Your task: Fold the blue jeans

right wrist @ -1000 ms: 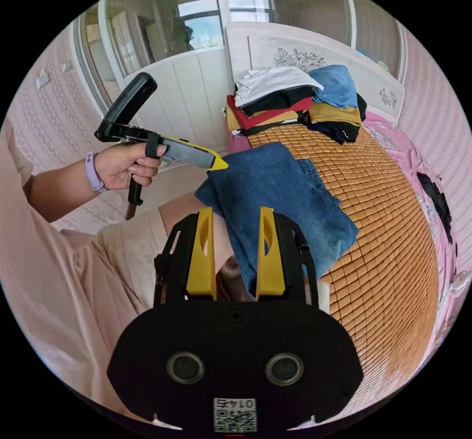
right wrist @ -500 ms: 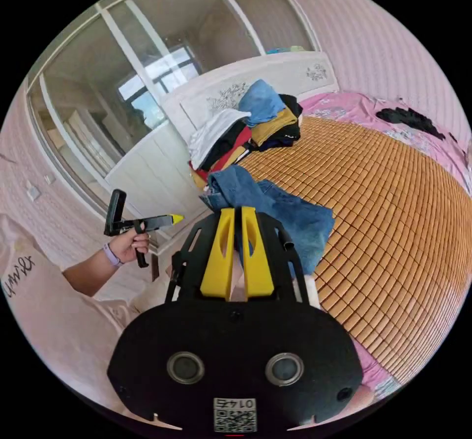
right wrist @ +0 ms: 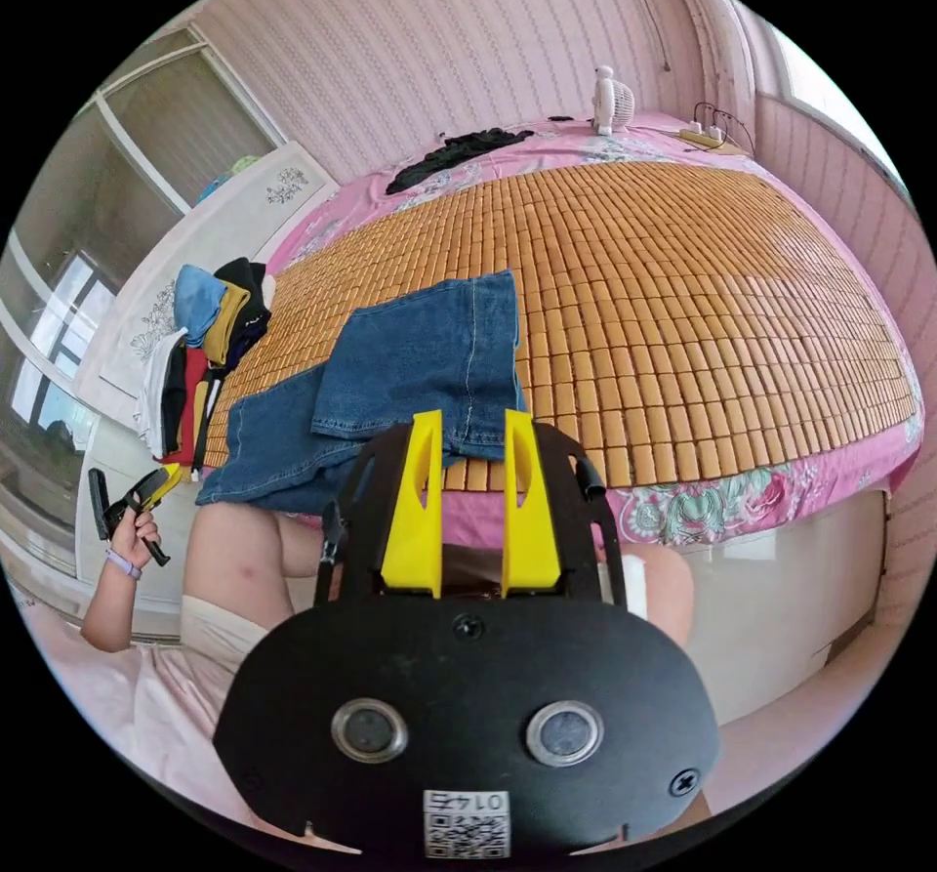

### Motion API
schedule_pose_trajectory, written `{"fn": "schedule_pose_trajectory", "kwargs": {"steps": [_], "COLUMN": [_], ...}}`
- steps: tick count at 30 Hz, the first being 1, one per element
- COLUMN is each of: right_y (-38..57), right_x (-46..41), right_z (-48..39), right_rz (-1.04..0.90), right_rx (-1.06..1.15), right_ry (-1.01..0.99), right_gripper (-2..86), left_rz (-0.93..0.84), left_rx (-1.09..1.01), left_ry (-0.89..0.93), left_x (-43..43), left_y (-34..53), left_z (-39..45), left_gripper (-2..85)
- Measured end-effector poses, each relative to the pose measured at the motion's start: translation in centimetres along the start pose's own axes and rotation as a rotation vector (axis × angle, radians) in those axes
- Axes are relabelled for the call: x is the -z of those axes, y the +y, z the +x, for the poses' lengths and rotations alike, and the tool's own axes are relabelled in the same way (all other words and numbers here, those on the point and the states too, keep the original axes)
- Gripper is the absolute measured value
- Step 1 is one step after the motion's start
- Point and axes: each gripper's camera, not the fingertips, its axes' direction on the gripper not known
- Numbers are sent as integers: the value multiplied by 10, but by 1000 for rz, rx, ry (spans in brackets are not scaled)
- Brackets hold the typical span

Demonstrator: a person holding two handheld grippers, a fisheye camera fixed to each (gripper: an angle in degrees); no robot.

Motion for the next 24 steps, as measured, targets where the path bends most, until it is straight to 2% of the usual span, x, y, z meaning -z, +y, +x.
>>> {"fn": "schedule_pose_trajectory", "kwargs": {"steps": [4, 7, 8, 9, 12, 13, 15, 18, 22, 23, 24], "right_y": [-25, -43, -48, -50, -61, -65, -70, -73, -61, -57, -55], "right_x": [-38, -72, -87, -92, -83, -73, -57, -33, -32, -38, -42], "right_z": [-14, -5, 2, 5, 2, -2, -5, -8, 5, 13, 16], "right_rz": [-58, -135, -203, -241, -270, -263, -242, -162, -95, -114, -139], "right_rx": [64, 24, -6, -16, 48, 91, 121, 141, 62, 19, 12], "right_ry": [67, 150, 170, 162, 119, 46, -28, -161, 28, 23, -8], "right_gripper": [132, 135, 124, 115, 44, 8, 1, 1, 22, 109, 153], "left_rz": [-67, -251, -326, -324, -306, -300, -272, -239, -219, -197, -166], "left_rx": [-21, -33, -55, -108, -148, -159, -187, -242, -244, -217, -189], "left_ry": [-66, -78, -135, -196, -228, -226, -259, -234, -232, -232, -221], "left_x": [-36, -82, -98, -103, -104, -103, -95, -85, -83, -80, -75], "left_y": [-25, -31, -30, -29, -29, -29, -29, -22, -10, -7, -4], "left_z": [3, 8, 14, 21, 32, 34, 43, 56, 60, 59, 57], "left_gripper": [127, 131, 134, 133, 106, 93, 5, -7, -9, -10, -10]}}
